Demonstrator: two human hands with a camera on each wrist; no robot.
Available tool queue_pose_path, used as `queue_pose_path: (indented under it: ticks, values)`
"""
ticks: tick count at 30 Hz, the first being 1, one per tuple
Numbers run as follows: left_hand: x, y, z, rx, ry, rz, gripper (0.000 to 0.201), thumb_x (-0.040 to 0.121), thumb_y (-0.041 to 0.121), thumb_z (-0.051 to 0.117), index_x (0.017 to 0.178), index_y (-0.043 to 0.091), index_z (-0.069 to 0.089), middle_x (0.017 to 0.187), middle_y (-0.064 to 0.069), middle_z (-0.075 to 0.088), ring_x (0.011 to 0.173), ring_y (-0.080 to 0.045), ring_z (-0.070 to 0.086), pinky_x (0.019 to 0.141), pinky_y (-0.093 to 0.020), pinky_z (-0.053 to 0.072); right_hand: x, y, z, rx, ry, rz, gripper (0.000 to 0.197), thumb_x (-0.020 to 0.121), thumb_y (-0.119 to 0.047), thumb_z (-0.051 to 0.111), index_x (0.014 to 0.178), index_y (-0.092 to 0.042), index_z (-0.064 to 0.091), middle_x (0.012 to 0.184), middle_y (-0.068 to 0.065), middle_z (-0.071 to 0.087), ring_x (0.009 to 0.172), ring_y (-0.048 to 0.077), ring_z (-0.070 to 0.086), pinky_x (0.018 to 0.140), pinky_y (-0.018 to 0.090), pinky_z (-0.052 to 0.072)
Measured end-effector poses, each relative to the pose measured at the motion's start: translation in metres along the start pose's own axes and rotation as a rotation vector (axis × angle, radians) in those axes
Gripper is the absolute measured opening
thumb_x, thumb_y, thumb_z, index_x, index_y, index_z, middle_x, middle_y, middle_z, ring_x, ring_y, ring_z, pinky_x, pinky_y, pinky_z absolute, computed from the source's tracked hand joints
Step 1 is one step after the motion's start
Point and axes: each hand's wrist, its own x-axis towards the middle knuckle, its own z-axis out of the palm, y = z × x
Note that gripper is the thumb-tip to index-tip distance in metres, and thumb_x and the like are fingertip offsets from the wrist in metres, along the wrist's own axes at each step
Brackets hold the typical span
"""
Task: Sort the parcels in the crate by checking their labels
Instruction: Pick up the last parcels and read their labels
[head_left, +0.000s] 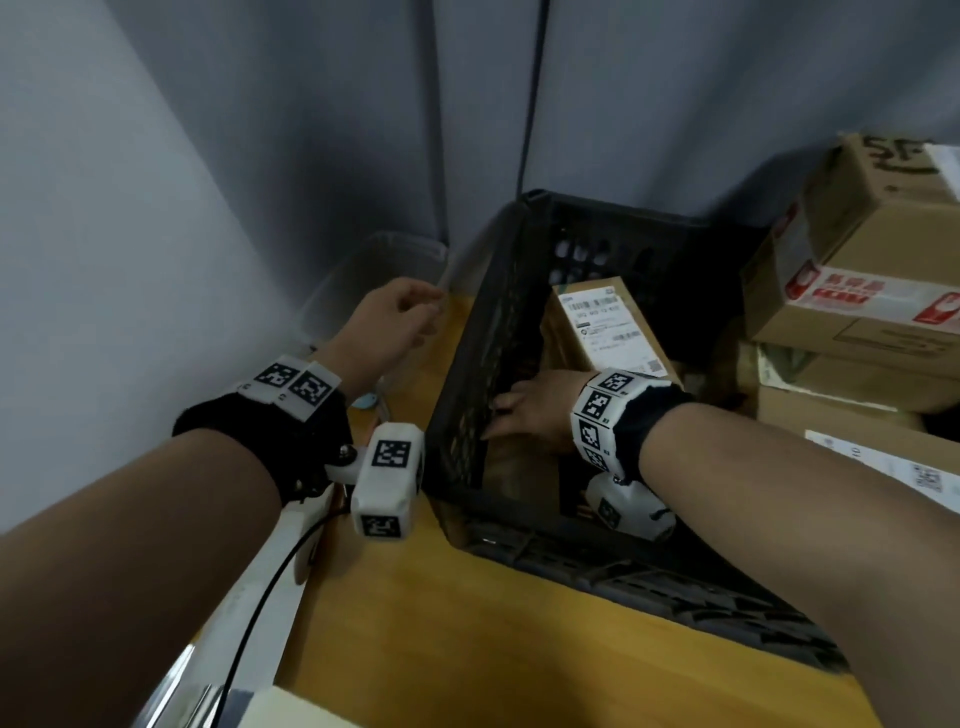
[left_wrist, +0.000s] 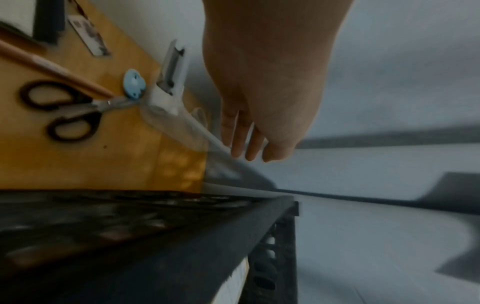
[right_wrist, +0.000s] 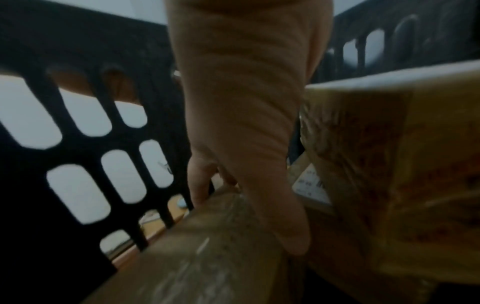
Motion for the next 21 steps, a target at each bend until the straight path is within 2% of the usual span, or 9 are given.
queue_pose_path:
  ticks: [2, 4, 9, 11, 12, 14, 17, 19, 21]
  values:
    - [0.001, -0.002, 0.000, -0.053, 0.008, -0.043, 0.017, 0.096, 0.014, 0.050, 0.112, 0.015, 0.057, 0.112, -0.009, 0.064, 0.085, -0.014, 0.061, 0.082, -0.031, 0.052, 0.007, -0.002, 0.004, 0.022, -0.072, 0.022, 0.075, 0.092, -0.028, 0.054, 0.150, -0.042, 0.010, 0.161, 0.005, 0.002, 0.146, 0.032, 0.013, 0.115, 0.055, 0.020]
    - [0.004, 0.001, 0.000, -0.083, 0.008, -0.056, 0.017, 0.096, 0.016, 0.051, 0.111, 0.015, 0.057, 0.112, -0.010, 0.064, 0.084, -0.013, 0.061, 0.080, -0.029, 0.052, 0.007, -0.001, 0.003, 0.063, -0.070, 0.022, 0.075, 0.089, -0.028, 0.057, 0.149, -0.040, 0.013, 0.160, 0.006, 0.002, 0.145, 0.035, 0.015, 0.114, 0.057, 0.021]
    - [0.010, 0.017, 0.003, -0.053, -0.018, -0.025, 0.025, 0.096, 0.014, 0.050, 0.120, 0.011, 0.056, 0.116, -0.014, 0.062, 0.092, -0.017, 0.060, 0.070, -0.020, 0.049, -0.012, 0.004, -0.001, 0.170, 0.047, -0.015, 0.088, 0.079, -0.009, 0.068, 0.148, -0.030, 0.019, 0.157, 0.006, 0.003, 0.142, 0.032, 0.020, 0.108, 0.042, 0.032]
    - [0.010, 0.023, 0.004, -0.033, -0.023, -0.008, 0.025, 0.096, 0.013, 0.050, 0.120, 0.009, 0.055, 0.116, -0.016, 0.062, 0.093, -0.019, 0.059, 0.072, -0.022, 0.049, -0.023, 0.005, 0.000, 0.280, 0.121, 0.029, 0.082, 0.082, -0.005, 0.064, 0.149, -0.027, 0.022, 0.158, 0.006, 0.006, 0.140, 0.030, 0.027, 0.105, 0.037, 0.034]
    - [0.010, 0.025, 0.004, -0.020, -0.022, 0.001, 0.025, 0.095, 0.012, 0.050, 0.120, 0.009, 0.055, 0.115, -0.017, 0.061, 0.093, -0.019, 0.059, 0.073, -0.022, 0.049, -0.027, 0.007, 0.001, 0.334, 0.149, 0.043, 0.080, 0.084, -0.004, 0.063, 0.149, -0.027, 0.023, 0.158, 0.006, 0.006, 0.136, 0.029, 0.033, 0.098, 0.033, 0.036]
    - [0.009, 0.030, 0.004, 0.011, -0.016, 0.026, 0.026, 0.095, 0.011, 0.051, 0.120, 0.008, 0.056, 0.111, -0.015, 0.061, 0.092, -0.019, 0.058, 0.072, -0.020, 0.048, -0.034, 0.011, 0.001, 0.383, 0.176, 0.078, 0.090, 0.079, 0.002, 0.066, 0.149, -0.031, 0.019, 0.159, 0.003, 0.000, 0.124, 0.028, 0.046, 0.081, 0.023, 0.037]
    - [0.007, 0.037, 0.003, 0.071, -0.023, 0.087, 0.020, 0.094, 0.012, 0.054, 0.114, 0.013, 0.058, 0.108, -0.010, 0.062, 0.094, -0.018, 0.059, 0.078, -0.026, 0.048, -0.045, 0.022, 0.004, 0.462, 0.217, 0.107, 0.099, 0.075, 0.003, 0.069, 0.150, -0.031, 0.013, 0.160, 0.001, -0.009, 0.119, 0.025, 0.050, 0.073, 0.021, 0.039]
    - [0.005, 0.041, 0.003, 0.103, -0.038, 0.112, 0.016, 0.093, 0.012, 0.055, 0.108, 0.017, 0.058, 0.108, -0.007, 0.062, 0.096, -0.018, 0.057, 0.082, -0.030, 0.046, -0.053, 0.028, 0.006, 0.509, 0.271, 0.130, 0.100, 0.074, 0.001, 0.070, 0.149, -0.033, 0.014, 0.161, 0.001, -0.011, 0.121, 0.023, 0.050, 0.074, 0.022, 0.041]
    - [0.003, 0.047, 0.004, 0.134, -0.057, 0.121, 0.016, 0.093, 0.013, 0.055, 0.107, 0.018, 0.059, 0.106, -0.006, 0.061, 0.095, -0.017, 0.056, 0.079, -0.031, 0.044, -0.063, 0.033, 0.008, 0.539, 0.343, 0.147, 0.099, 0.073, 0.000, 0.070, 0.148, -0.035, 0.016, 0.161, 0.002, -0.011, 0.122, 0.023, 0.050, 0.080, 0.028, 0.047]
